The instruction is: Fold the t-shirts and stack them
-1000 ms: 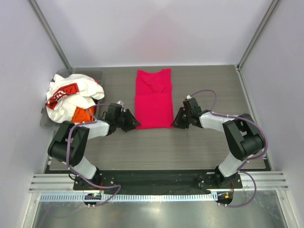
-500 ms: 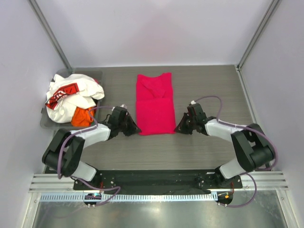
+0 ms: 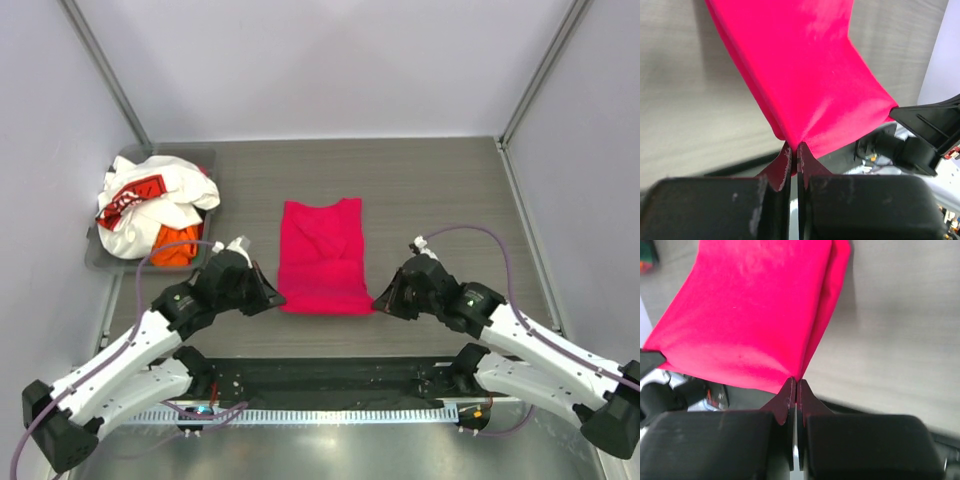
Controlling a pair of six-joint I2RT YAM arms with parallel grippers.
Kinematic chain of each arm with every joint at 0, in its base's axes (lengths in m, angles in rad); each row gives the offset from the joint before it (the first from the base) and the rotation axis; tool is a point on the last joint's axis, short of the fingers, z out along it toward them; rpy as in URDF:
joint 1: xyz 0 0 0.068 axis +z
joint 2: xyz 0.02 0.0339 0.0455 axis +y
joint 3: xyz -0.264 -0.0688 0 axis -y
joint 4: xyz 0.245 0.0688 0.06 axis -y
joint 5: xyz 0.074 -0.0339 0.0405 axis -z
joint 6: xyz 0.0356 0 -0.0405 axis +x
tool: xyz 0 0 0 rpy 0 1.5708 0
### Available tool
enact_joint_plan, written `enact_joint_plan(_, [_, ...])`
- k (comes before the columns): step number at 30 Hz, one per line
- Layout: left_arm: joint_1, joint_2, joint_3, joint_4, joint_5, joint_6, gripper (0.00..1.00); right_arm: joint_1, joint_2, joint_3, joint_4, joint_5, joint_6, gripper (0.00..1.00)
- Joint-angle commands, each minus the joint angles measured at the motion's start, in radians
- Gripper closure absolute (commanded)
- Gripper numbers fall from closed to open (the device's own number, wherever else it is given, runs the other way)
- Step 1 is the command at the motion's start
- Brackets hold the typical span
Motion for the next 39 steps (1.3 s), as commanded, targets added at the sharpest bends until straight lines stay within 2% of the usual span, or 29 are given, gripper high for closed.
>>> enact_joint_plan(1, [-0.009,-0.074,0.11,-0.241,-0.057,-0.029,0.99,0.068,-0.06,0.07,-0.185,0.128,0.125,0.99])
enact_joint_plan(5, [-0.007,-0.063,0.202,-0.298,-0.116,0.03,0.98,0.076,-0.034,0.223,-0.274,0.204,0.086,0.99])
enact_joint_plan(9, [-0.006,0.033,0.291,-0.309,-0.192,0.089,0.98,0.076,0.075,0.349,-0.323,0.319,0.026,0.99])
enact_joint_plan(15, [0.043,0.164,0.405,-0.271,-0.195,0.152,0.98,0.03,0.227,0.493,-0.315,0.404,-0.088,0.99])
enact_joint_plan(23, [0.207,0.374,0.494,-0.177,-0.039,0.241,0.99,-0.157,0.397,0.591,-0.182,0.298,-0.269,0.99])
enact_joint_plan(25, [0.233,0.414,0.526,-0.174,-0.042,0.253,0.99,-0.186,0.449,0.611,-0.15,0.266,-0.315,0.99])
enact_joint_plan(39, [0.342,0.718,0.698,-0.135,-0.014,0.313,0.99,-0.285,0.787,0.878,-0.114,0.202,-0.439,0.99])
